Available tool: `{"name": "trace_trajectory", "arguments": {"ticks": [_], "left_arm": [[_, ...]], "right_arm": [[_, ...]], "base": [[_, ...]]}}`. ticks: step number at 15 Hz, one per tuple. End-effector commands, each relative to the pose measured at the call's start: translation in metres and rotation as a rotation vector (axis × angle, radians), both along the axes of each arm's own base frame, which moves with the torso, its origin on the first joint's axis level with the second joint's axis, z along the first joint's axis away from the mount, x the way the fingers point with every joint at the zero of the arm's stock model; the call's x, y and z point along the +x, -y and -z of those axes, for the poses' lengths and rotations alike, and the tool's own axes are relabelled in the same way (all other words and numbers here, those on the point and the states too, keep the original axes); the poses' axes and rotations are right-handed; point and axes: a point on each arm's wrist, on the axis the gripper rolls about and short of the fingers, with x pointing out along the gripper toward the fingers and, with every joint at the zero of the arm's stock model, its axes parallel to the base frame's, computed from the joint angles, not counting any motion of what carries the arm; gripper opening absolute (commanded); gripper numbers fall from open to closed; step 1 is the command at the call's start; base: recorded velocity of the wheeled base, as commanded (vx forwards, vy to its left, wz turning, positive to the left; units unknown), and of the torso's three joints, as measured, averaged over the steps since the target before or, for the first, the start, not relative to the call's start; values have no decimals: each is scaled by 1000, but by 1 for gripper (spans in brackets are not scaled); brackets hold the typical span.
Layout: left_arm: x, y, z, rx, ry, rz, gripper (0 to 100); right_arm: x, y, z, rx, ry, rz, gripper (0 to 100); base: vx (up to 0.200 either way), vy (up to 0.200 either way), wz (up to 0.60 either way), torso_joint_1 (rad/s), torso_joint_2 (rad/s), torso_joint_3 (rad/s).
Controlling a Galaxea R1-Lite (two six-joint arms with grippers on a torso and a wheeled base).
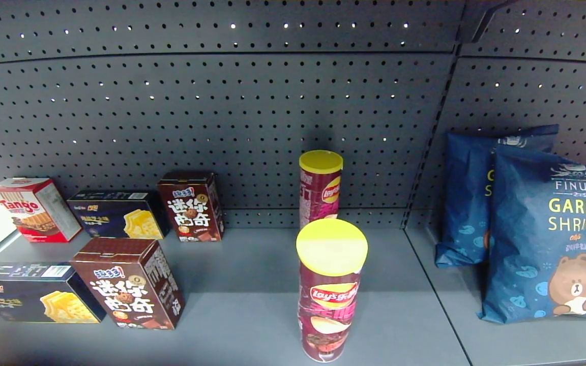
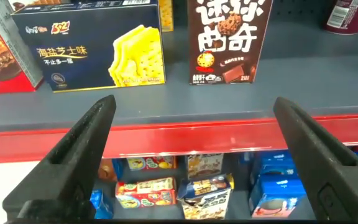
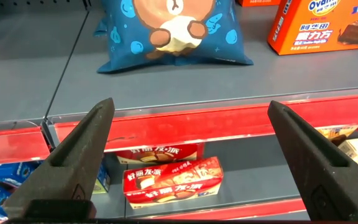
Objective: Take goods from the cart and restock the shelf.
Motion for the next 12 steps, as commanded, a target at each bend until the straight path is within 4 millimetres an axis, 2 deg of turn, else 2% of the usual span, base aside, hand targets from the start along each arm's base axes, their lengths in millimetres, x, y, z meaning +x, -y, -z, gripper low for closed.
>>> {"name": "trace_trajectory", "arguments": {"ticks": [1, 12], "left_arm": [[0, 0, 0, 0, 0, 0, 100], [0, 0, 0, 0, 0, 0, 100]], "right_arm": [[0, 0, 0, 0, -2, -2, 100], [0, 0, 0, -1, -4, -5, 100]], "base": [[0, 0, 0, 0, 0, 0], [0, 0, 0, 0, 0, 0]]}}
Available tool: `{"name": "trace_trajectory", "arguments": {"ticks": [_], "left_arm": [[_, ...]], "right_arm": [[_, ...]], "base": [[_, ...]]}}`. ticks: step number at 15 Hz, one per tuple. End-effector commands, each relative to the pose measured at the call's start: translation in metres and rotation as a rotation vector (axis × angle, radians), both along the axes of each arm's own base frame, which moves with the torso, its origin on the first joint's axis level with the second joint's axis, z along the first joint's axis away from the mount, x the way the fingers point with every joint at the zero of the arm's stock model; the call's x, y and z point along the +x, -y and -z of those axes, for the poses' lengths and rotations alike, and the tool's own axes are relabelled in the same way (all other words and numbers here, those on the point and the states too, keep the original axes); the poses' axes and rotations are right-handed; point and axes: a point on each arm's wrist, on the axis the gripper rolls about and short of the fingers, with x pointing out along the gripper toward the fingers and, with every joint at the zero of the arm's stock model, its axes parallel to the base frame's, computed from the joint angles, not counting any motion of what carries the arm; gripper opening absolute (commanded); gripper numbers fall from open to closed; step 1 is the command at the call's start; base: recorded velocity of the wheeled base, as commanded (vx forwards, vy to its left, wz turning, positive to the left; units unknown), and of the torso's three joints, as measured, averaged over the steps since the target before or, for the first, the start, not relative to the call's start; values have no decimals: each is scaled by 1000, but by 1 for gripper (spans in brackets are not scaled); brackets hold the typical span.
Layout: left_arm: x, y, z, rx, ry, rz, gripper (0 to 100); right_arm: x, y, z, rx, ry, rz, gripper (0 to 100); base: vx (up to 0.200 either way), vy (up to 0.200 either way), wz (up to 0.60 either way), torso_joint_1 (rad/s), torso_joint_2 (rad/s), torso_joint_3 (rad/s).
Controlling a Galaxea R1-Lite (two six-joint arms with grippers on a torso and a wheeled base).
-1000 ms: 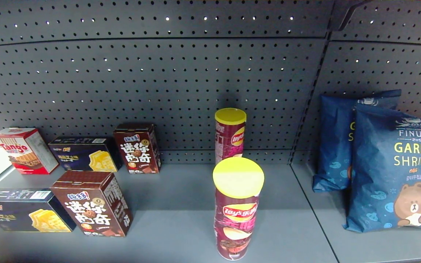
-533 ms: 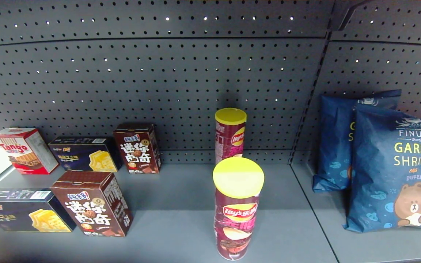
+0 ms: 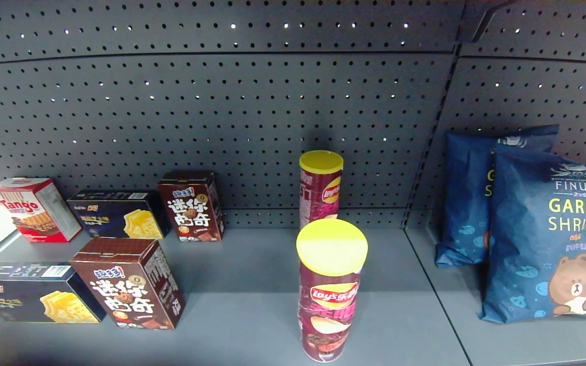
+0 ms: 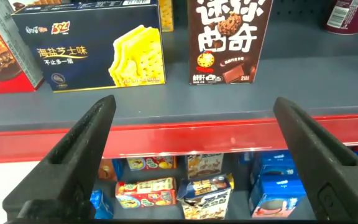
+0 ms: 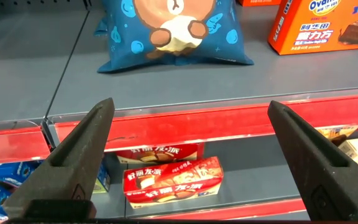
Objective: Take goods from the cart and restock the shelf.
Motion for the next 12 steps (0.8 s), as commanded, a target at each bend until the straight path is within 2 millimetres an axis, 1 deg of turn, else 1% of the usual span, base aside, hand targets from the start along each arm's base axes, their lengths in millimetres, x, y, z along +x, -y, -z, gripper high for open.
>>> {"name": "trace_trajectory", "arguments": {"ticks": [1, 2, 3, 12], "left_arm": [[0, 0, 0, 0, -1, 0, 100], [0, 0, 0, 0, -1, 0, 100], [0, 0, 0, 0, -1, 0, 100], [0, 0, 0, 0, -1, 0, 100]], "right_arm": [[0, 0, 0, 0, -5, -20, 100], [-1, 2, 0, -1, 12, -155, 100], [-6, 2, 1, -4, 81, -134, 100], [-7, 2, 2, -6, 87, -132, 100]], "base": [[0, 0, 0, 0, 0, 0], [0, 0, 0, 0, 0, 0], [0, 0, 0, 0, 0, 0], [0, 0, 0, 0, 0, 0]]}}
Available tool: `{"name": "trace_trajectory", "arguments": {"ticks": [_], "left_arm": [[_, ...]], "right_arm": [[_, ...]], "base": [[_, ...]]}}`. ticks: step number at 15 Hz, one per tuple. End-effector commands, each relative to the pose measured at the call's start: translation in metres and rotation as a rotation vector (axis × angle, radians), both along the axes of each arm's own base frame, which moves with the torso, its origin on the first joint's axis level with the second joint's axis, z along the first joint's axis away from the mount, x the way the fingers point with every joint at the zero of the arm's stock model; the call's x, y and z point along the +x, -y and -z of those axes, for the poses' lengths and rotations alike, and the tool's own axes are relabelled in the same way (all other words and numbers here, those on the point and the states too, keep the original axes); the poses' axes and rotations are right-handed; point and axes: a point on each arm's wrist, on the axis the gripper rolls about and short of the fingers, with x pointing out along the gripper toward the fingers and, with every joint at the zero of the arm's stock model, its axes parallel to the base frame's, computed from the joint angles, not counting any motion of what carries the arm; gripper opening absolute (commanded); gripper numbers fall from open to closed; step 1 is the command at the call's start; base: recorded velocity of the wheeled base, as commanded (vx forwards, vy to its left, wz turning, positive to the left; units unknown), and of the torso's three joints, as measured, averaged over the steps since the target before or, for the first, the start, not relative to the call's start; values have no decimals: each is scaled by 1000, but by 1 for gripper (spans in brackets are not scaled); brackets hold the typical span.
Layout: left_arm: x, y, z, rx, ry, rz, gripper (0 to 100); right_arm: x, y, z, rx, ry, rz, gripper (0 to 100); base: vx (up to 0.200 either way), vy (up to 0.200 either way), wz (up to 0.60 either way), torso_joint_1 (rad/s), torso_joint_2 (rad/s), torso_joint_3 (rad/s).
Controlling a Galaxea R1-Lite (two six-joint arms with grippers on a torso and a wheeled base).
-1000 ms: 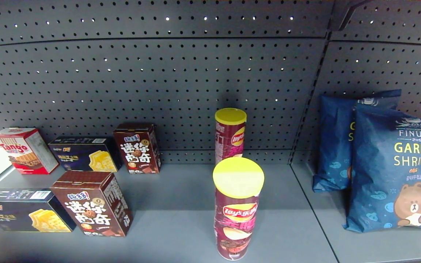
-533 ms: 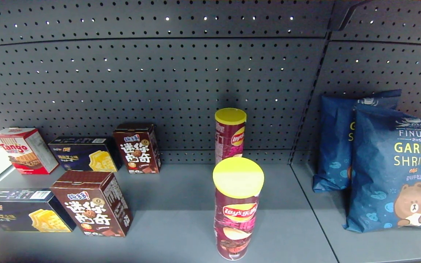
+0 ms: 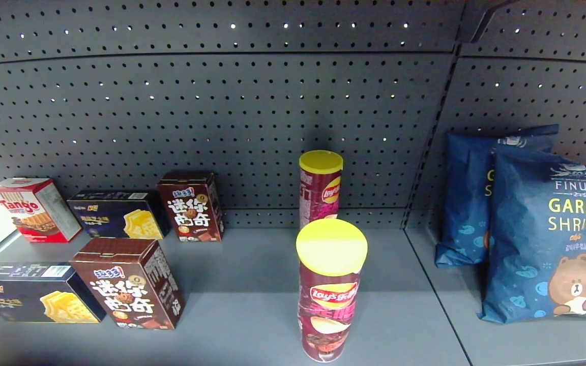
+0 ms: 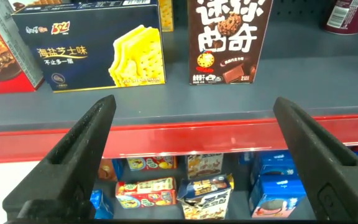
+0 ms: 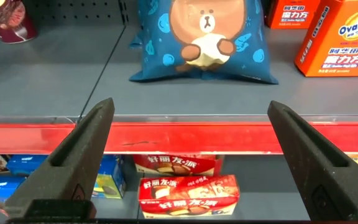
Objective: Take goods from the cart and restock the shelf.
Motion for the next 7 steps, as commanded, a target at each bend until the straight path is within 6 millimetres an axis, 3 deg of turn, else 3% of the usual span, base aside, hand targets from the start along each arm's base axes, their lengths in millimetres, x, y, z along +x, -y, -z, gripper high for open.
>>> {"name": "trace_trajectory", "arguments": {"ticks": [1, 7], "left_arm": [[0, 0, 0, 0, 0, 0, 100], [0, 0, 0, 0, 0, 0, 100]], "right_arm": [[0, 0, 0, 0, 5, -1, 100], [0, 0, 0, 0, 5, -1, 100]], "base": [[0, 0, 0, 0, 0, 0], [0, 0, 0, 0, 0, 0]]}}
